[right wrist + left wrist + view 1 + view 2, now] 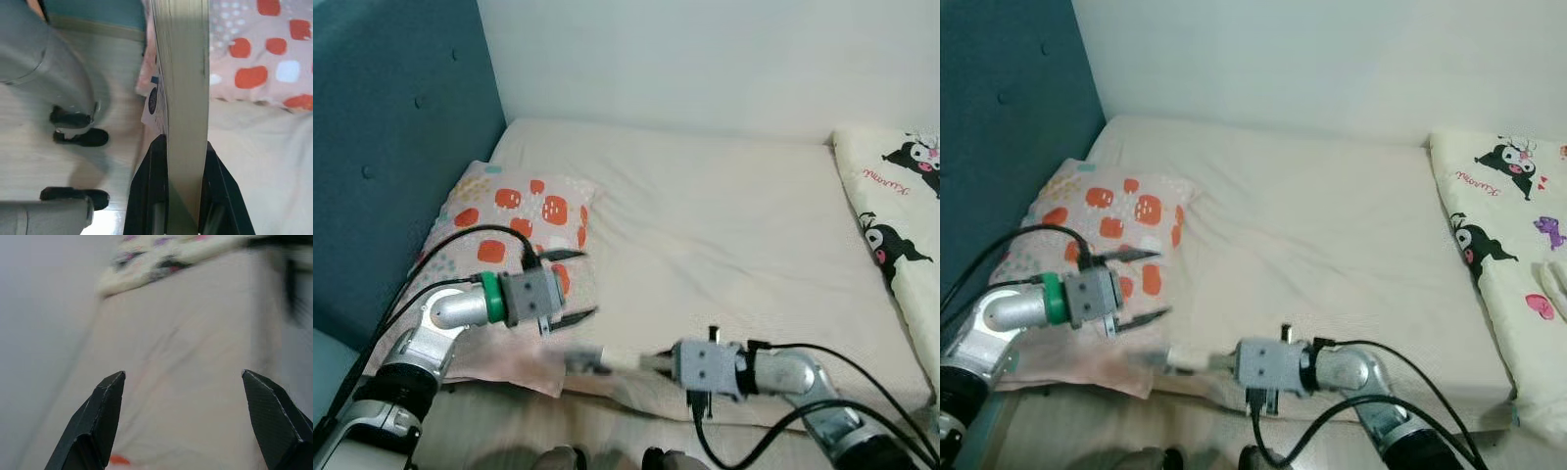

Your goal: Clean up the room

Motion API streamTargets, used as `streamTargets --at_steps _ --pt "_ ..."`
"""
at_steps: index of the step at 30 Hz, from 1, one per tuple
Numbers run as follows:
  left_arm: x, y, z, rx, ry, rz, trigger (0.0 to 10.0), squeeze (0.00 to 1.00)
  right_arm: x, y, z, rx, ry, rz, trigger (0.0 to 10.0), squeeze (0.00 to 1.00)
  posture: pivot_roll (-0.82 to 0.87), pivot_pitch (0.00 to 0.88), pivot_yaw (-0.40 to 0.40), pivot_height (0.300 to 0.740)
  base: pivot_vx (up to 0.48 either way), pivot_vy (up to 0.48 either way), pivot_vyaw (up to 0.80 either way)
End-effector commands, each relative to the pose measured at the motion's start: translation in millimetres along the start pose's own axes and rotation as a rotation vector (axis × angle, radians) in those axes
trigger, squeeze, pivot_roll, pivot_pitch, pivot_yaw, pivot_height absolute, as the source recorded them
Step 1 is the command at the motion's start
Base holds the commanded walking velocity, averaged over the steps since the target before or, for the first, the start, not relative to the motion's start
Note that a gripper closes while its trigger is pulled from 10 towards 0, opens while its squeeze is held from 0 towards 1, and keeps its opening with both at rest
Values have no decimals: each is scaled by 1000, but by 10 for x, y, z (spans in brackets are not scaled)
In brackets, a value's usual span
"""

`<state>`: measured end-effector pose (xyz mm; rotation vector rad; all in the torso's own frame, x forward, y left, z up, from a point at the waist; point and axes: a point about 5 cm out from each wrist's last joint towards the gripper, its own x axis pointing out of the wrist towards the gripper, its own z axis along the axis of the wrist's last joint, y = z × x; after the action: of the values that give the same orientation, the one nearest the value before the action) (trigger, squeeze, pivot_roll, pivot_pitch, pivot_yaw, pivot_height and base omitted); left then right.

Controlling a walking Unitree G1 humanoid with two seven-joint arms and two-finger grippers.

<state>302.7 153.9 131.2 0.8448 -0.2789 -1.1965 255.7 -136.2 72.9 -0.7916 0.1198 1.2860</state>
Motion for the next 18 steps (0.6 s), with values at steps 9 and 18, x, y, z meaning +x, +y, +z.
streamTargets --at_steps 9,18 --pt "37 -233 -96 185 96 -239 10000 0 -45 -4 -18 -97 24 25 10000 0 -6 94 32 740 0 0 0" --pt "-106 -221 -289 139 240 -275 10000 0 -127 -17 -194 -209 208 64 10000 0 -3 95 32 740 0 0 0"
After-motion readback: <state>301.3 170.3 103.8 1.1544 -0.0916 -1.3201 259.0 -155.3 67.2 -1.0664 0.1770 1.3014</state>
